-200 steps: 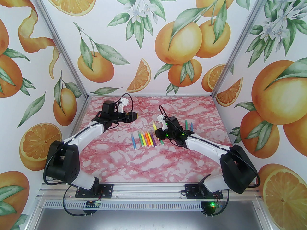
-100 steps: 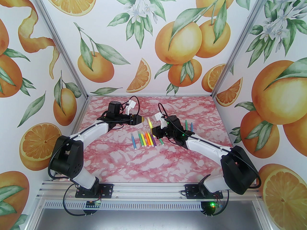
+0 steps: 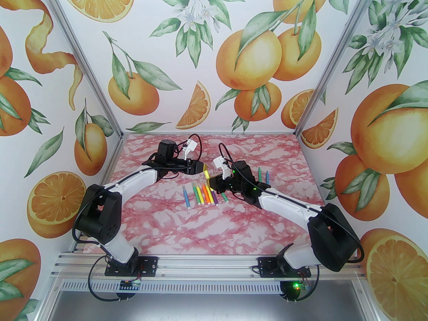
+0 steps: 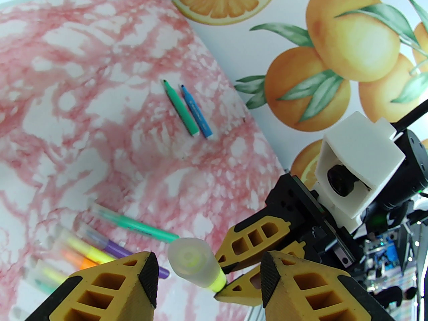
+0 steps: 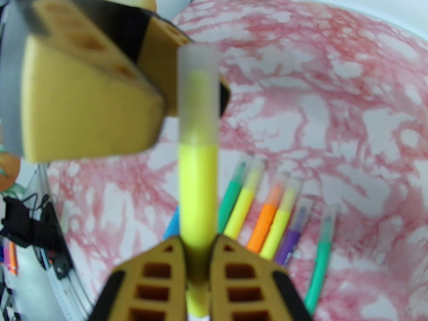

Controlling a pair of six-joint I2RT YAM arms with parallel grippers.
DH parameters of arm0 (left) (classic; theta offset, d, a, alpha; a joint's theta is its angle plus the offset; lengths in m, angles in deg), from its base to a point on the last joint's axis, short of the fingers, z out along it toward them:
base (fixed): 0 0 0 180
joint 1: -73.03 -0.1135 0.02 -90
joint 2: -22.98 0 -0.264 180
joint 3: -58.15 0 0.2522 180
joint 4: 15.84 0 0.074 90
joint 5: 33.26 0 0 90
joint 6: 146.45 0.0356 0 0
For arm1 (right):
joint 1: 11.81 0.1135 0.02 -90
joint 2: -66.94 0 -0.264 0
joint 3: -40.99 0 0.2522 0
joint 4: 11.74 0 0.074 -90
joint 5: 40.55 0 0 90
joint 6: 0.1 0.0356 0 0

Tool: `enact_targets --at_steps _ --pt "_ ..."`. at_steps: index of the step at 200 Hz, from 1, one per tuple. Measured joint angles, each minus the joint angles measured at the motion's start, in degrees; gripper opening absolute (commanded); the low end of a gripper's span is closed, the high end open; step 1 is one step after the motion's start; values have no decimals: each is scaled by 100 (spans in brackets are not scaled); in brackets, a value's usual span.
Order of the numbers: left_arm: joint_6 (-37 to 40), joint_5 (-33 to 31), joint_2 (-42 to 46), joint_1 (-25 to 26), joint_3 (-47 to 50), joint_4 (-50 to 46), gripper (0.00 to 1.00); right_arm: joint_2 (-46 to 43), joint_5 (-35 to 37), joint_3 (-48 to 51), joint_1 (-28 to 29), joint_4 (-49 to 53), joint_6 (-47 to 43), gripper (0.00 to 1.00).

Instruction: Open the pen caps

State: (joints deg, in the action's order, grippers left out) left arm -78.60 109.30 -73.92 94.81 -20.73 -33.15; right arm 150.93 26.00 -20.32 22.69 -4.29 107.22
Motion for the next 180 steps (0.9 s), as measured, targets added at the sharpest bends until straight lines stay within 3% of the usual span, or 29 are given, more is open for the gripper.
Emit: enact_targets --at_steps 139,180 --pt "-26 -9 -98 15 -101 46 29 79 -166 0 0 -96 -46 0" --pt "-87 9 -98 28 -111 92 12 94 -164 0 0 -136 -61 0"
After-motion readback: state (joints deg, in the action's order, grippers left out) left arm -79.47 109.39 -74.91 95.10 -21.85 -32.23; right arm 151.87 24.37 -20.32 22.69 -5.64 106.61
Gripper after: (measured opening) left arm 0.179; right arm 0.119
